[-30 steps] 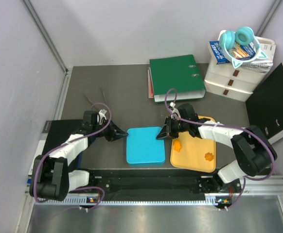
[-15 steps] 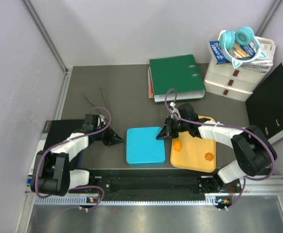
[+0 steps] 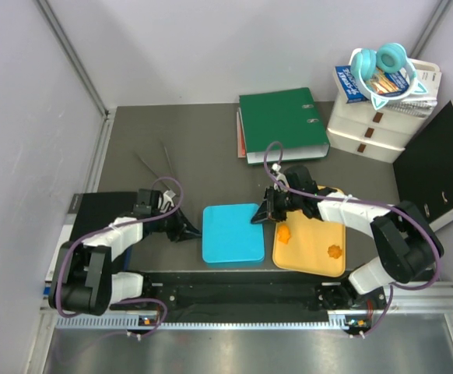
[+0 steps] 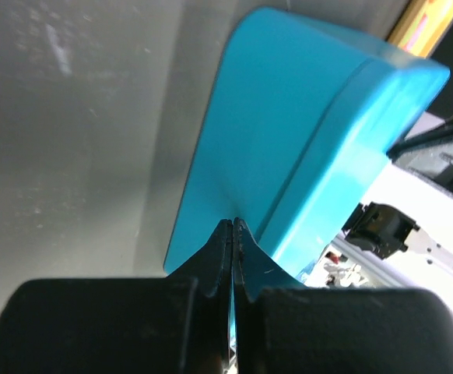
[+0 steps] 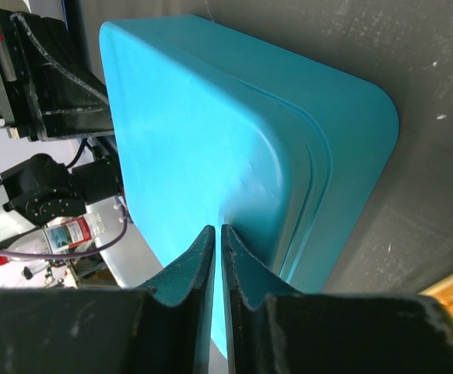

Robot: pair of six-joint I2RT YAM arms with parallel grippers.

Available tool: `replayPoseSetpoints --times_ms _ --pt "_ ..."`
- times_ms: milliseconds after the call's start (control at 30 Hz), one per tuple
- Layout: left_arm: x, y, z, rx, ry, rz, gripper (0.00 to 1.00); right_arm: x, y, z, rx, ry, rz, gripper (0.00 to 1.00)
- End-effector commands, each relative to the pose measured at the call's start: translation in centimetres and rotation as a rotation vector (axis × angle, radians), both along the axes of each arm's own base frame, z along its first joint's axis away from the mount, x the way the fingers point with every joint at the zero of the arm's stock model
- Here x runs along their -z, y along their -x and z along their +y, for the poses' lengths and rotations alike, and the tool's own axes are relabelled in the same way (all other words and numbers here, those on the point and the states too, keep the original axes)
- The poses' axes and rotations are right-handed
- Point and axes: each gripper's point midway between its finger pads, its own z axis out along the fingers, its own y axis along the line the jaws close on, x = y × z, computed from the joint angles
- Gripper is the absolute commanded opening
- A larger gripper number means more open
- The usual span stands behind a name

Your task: Pack the cookies

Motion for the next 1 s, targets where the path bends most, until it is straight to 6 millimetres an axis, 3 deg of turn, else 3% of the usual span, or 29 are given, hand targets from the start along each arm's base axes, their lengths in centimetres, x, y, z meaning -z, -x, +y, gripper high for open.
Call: replayPoseSetpoints --times_ms 0,267,467,967 --pt "-1.7 0.0 -1.0 0.06 0.057 -0.094 0.0 2.6 -0.6 -2.4 0.057 0.142 0.006 0.09" --pt "-4.4 -0.6 -2.0 0.076 0.129 -0.186 0.0 2.5 -0.6 -2.4 0.06 0.143 0.005 0.09" --pt "-5.1 -0.9 -2.3 0.071 0.161 -0.202 0.0 2.4 -0.7 -2.4 0.061 0.141 0.003 0.09" --pt "-3.6 -2.2 -1.9 0.035 0.102 -0.149 0.0 2.1 -1.3 -2.4 0.072 0.15 -0.011 0.1"
